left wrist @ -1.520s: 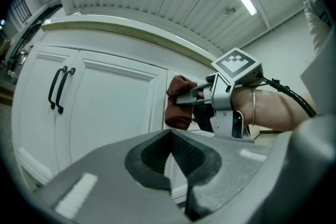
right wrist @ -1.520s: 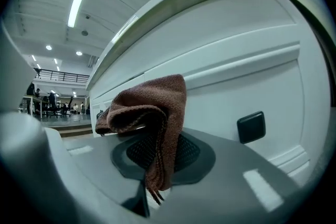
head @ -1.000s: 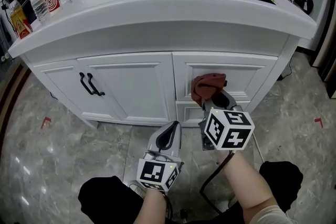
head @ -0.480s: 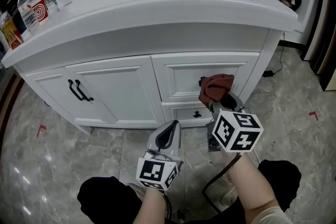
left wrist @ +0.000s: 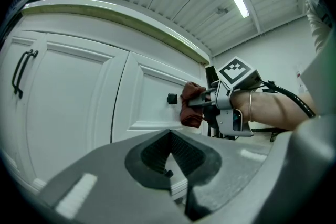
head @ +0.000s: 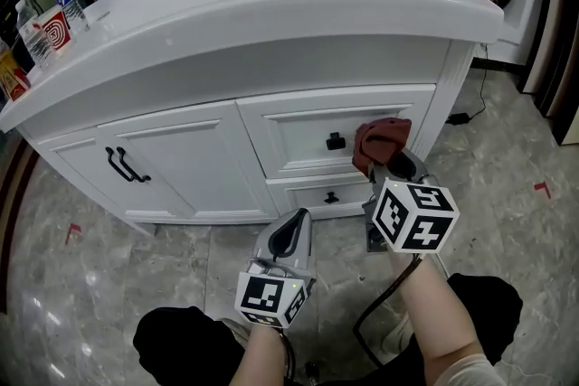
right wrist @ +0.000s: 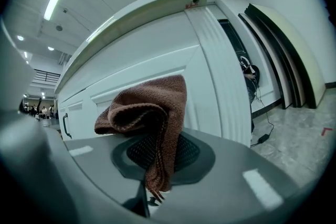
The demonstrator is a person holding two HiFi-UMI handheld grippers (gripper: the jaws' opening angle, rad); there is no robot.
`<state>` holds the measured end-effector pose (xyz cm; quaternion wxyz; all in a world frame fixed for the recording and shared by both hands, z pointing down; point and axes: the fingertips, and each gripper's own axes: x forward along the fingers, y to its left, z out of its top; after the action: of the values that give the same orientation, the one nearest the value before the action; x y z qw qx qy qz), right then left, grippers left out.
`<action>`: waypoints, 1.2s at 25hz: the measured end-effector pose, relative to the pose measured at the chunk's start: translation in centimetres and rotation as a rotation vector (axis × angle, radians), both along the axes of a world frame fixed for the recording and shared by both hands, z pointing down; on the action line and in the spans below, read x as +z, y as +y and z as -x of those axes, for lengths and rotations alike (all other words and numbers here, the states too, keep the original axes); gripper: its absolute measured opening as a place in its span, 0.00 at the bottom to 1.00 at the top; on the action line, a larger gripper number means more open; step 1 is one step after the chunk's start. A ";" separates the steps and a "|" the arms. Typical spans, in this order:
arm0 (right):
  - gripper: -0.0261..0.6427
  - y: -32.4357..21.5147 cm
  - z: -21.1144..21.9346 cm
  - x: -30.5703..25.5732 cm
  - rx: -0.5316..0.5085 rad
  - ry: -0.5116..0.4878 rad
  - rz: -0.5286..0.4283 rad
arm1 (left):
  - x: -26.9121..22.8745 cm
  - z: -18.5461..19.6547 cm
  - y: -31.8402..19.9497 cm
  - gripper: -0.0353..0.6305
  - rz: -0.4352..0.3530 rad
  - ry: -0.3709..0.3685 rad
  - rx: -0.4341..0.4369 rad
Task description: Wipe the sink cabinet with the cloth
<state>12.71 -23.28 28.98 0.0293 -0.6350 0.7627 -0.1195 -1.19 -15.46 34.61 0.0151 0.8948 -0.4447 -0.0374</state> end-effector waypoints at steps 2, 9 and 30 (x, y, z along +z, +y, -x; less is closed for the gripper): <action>0.16 0.2 -1.4 0.1 0.023 -0.002 0.003 | 0.3 -0.5 -0.1 0.05 0.005 -0.001 0.007; 0.16 1.2 -4.8 0.2 0.064 0.009 0.008 | 0.4 -3.1 -0.1 0.05 0.008 0.020 0.036; 0.16 1.1 12.9 6.6 -0.300 0.013 0.085 | 1.9 5.9 -1.3 0.05 0.039 0.018 -0.120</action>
<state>-0.17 -22.15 35.62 -0.0207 -0.5152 0.8435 -0.1504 -7.11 -16.78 36.47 0.0344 0.8657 -0.4979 -0.0379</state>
